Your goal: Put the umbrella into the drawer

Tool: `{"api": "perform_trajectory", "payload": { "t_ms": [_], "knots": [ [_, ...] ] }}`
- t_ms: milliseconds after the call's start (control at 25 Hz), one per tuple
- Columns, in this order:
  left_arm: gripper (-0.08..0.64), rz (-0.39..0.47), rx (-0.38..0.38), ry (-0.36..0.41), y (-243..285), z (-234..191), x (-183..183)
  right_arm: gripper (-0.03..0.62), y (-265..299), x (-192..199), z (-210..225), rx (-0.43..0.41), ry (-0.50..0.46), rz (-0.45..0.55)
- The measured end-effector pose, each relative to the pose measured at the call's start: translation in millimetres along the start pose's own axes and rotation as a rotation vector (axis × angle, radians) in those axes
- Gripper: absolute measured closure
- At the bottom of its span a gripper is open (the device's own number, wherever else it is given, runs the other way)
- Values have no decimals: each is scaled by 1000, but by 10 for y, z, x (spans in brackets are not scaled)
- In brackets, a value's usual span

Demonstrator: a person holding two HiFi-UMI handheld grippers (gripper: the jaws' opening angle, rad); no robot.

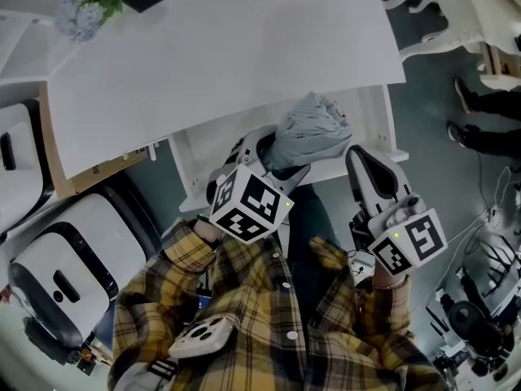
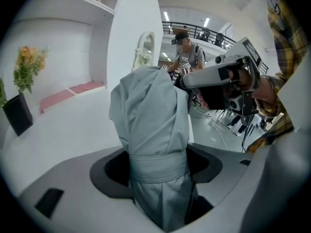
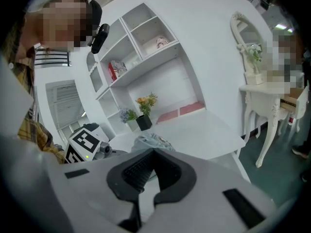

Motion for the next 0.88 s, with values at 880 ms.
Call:
{"api": "perform_trajectory", "payload": {
  "t_ms": [880],
  "knots": [
    [242,-202,61,152,860,217,676,575,-59,288,140,41,64,-17]
  ]
}}
Point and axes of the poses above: the fingertips, and each gripper's own axes: y forward along the fingers, z to its right, x out of its underside, the point moved 4 cm from there along -y, backward along the fingers, and after that the axes turned 15 degrees about -x, right-handed, at the moved point
